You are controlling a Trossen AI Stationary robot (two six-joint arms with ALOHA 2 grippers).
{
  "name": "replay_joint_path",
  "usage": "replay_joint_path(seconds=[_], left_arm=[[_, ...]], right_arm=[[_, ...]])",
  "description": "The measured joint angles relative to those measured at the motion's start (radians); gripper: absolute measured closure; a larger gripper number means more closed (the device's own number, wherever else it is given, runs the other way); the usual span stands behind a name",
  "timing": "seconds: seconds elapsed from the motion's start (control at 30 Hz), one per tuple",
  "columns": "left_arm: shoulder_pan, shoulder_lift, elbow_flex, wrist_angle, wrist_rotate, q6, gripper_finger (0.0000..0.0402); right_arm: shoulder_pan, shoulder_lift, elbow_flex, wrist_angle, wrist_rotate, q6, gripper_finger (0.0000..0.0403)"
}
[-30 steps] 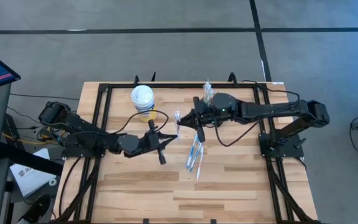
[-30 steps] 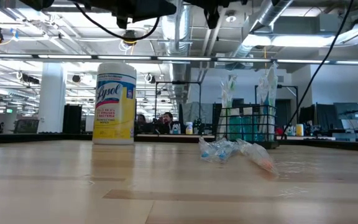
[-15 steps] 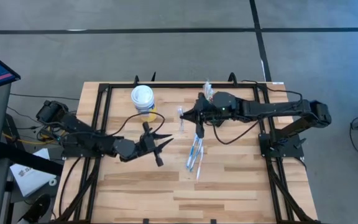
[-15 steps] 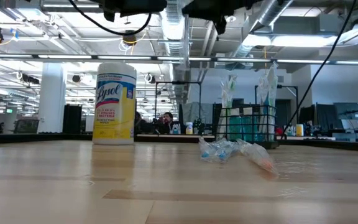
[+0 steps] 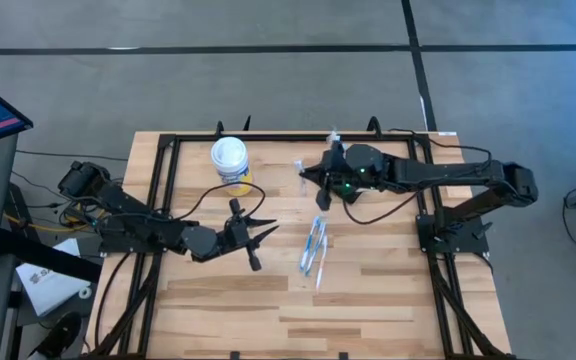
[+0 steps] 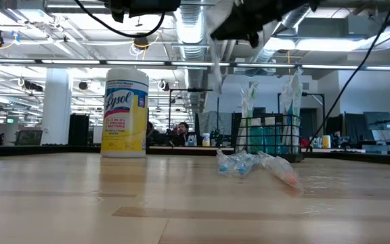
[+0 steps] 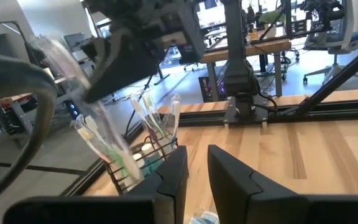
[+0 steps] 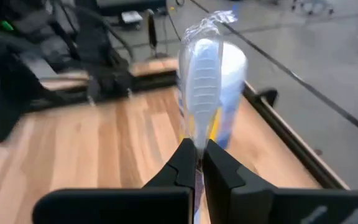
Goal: Pick & Place toothbrushing station
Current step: Put the violet toothbrush into the black wire organizer
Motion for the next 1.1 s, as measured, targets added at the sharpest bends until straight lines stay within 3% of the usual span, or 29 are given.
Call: replay_joint_path(seconds=[0.43, 0.77, 1.1], left_arm=[[0.002, 0.000, 0.000, -0.008, 0.012, 0.000, 0.0344], [0.002, 0.000, 0.000, -0.008, 0.013, 0.001, 0.0344], [0.002, 0.000, 0.000, -0.007, 0.013, 0.003, 0.0344]], right_arm=[[-0.139, -0.241, -0.291, 0.163, 0.059, 0.030, 0.0403], [-0.228, -0.237, -0.335, 0.170, 0.058, 0.022, 0.0403], [-0.277, -0.239, -0.399, 0.284, 0.057, 0.030, 0.0403]])
